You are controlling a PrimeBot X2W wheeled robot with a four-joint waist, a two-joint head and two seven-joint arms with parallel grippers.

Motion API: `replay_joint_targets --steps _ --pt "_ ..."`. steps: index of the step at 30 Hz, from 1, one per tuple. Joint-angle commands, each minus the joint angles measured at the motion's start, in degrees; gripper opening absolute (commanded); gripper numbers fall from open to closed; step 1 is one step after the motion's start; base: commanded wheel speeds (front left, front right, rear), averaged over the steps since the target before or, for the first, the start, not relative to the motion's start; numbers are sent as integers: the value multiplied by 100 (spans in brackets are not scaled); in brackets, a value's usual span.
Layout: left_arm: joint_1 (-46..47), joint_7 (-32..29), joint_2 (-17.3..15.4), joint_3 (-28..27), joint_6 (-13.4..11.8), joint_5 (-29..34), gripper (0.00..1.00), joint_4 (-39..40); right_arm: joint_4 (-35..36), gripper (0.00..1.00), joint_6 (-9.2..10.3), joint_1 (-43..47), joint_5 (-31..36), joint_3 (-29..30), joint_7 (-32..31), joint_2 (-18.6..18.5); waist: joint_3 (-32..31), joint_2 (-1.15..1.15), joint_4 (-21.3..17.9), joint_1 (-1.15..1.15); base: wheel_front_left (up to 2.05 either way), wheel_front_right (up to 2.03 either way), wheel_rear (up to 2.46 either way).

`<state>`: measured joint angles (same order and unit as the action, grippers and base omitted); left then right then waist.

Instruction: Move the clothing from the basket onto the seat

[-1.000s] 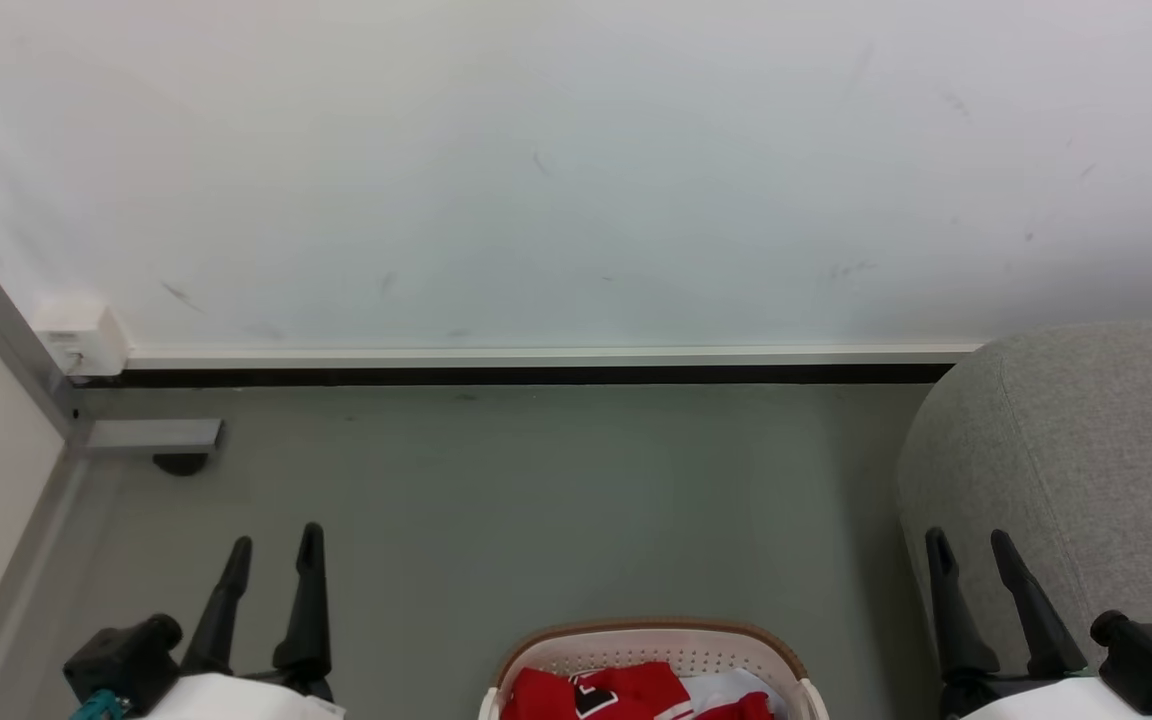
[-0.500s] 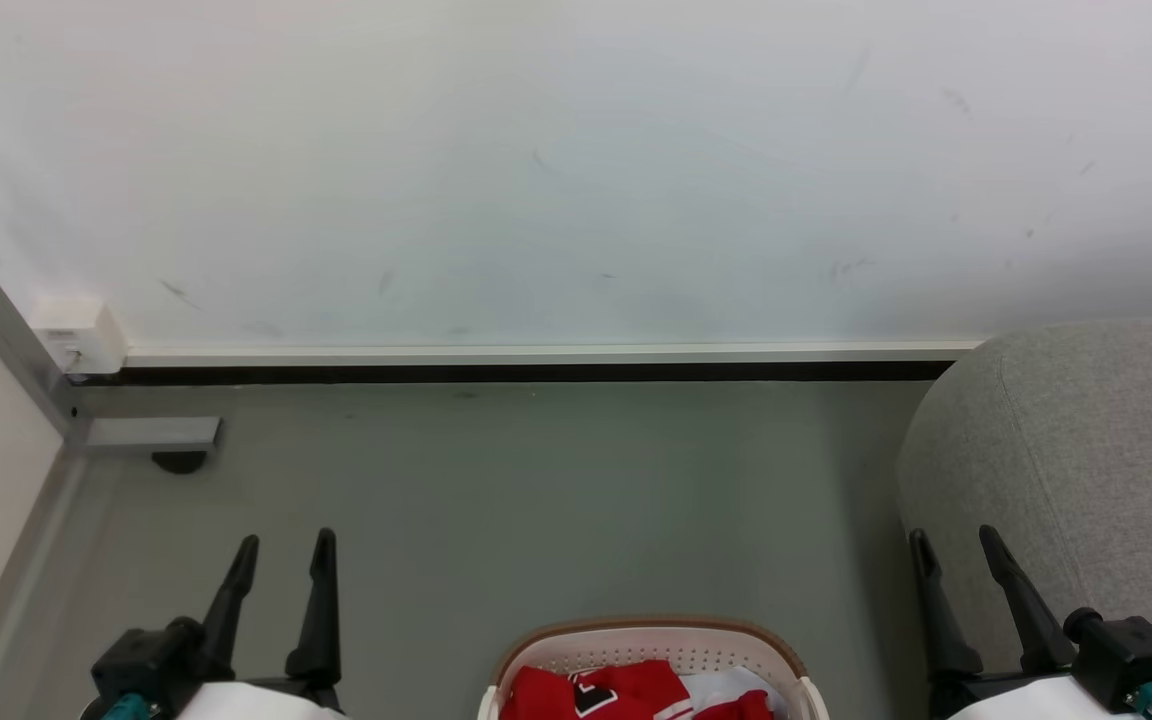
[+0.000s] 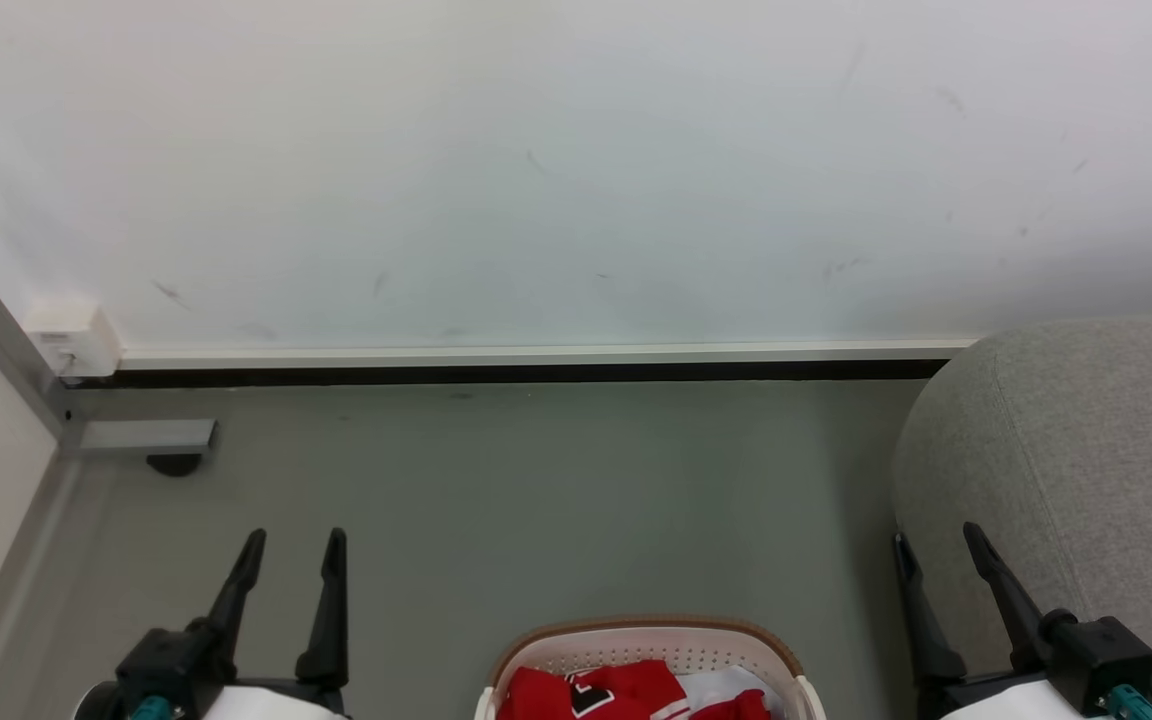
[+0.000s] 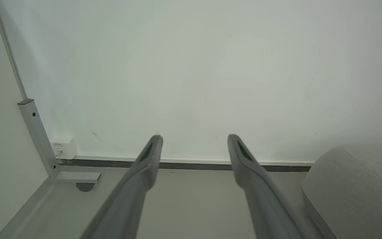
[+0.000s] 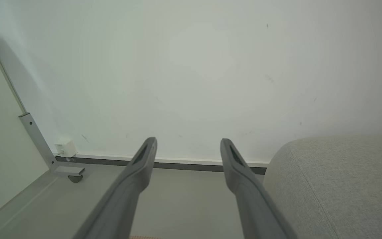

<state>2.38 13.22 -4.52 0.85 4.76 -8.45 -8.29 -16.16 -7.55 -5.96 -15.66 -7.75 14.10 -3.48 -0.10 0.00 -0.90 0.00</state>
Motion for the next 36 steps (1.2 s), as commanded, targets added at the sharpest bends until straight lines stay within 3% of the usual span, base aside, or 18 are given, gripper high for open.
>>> replay_joint_targets --steps 1,16,36 --pt "-8 78 -51 11 25 145 100 40 16 100 10 -75 157 -12 29 14 -2 0 -2 0 0 0 0" --pt "-43 202 -54 25 44 727 100 7 -1 100 12 -57 714 -8 119 73 -22 0 -23 0 0 0 0" --pt "26 195 20 -104 66 566 100 -139 4 100 12 -12 500 19 107 66 -19 0 -48 0 0 0 0"
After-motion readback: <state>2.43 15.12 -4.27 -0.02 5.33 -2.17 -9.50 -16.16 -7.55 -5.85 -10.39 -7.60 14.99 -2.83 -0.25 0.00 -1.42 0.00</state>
